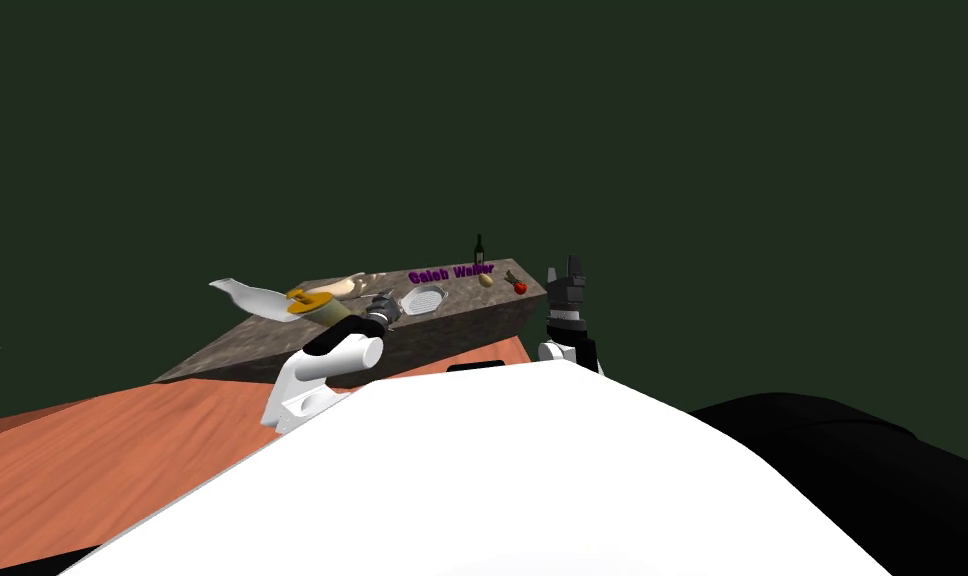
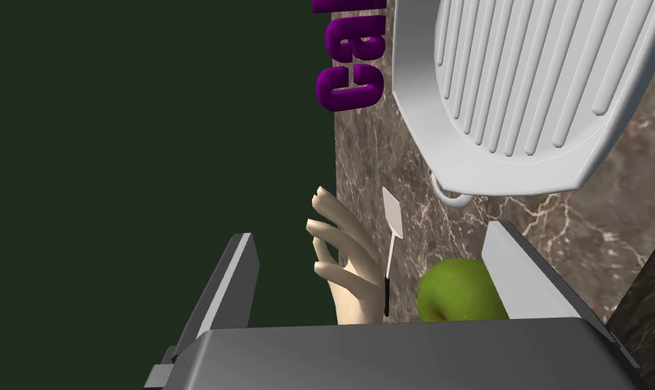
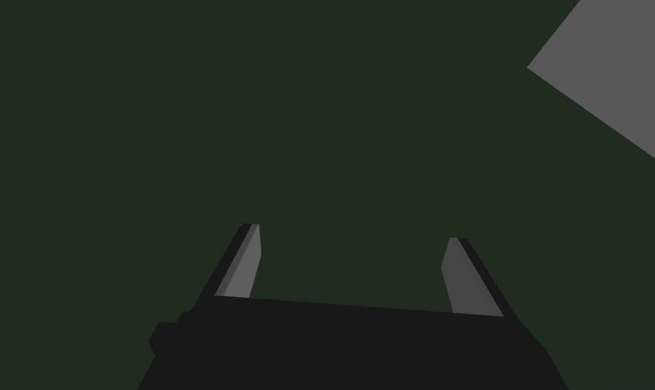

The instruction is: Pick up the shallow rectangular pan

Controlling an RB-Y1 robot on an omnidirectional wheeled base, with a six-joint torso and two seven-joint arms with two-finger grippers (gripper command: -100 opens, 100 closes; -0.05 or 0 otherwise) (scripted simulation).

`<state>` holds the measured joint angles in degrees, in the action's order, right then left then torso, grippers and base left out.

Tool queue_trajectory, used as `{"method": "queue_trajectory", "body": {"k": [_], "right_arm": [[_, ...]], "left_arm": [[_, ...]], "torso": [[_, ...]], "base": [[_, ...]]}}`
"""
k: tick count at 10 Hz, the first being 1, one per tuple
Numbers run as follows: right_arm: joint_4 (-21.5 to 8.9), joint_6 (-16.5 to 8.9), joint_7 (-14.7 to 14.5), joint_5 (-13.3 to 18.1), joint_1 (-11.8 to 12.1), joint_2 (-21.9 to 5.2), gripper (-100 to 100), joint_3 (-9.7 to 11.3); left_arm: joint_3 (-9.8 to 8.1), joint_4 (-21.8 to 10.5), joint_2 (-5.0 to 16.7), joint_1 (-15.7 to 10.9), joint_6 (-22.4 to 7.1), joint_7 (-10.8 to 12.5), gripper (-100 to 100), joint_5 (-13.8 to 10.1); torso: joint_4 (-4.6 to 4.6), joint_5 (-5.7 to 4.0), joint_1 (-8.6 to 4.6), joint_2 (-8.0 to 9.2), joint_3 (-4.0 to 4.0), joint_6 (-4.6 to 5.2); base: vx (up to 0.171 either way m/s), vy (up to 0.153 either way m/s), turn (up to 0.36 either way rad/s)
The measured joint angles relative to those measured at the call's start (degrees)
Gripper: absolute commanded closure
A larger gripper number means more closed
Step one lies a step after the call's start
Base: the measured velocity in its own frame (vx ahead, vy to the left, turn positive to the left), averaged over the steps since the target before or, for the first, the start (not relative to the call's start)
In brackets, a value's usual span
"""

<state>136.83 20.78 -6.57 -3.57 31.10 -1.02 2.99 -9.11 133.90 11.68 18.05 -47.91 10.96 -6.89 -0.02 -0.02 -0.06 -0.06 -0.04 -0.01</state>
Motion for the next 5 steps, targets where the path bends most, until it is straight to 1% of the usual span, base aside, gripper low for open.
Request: {"method": "queue_trajectory", "body": {"k": [2, 3, 5], "right_arm": [[0.0, 0.0, 0.0, 0.0, 0.0, 0.0, 0, 0.0], [0.0, 0.0, 0.0, 0.0, 0.0, 0.0, 0, 0.0], [0.0, 0.0, 0.0, 0.0, 0.0, 0.0, 0, 0.0]], "left_arm": [[-0.87, -0.6, 0.7, -0.4, -3.2, 0.8, -100, -1.1], [-0.82, -0.6, 0.6, -0.5, -4.5, 1.0, -100, -1.0], [-1.48, -1.0, 1.0, -1.2, -7.5, 1.7, -100, -1.6]], "torso": [[0.0, -0.01, -0.03, -0.02, -0.01, 0.0], [0.0, 0.0, 0.02, 0.01, 0.0, -0.01], [0.0, 0.0, 0.01, -0.01, -0.01, 0.0]], "base": [[0.016, -0.02, -0.019], [0.02, -0.021, -0.093], [0.022, -0.021, -0.075]]}}
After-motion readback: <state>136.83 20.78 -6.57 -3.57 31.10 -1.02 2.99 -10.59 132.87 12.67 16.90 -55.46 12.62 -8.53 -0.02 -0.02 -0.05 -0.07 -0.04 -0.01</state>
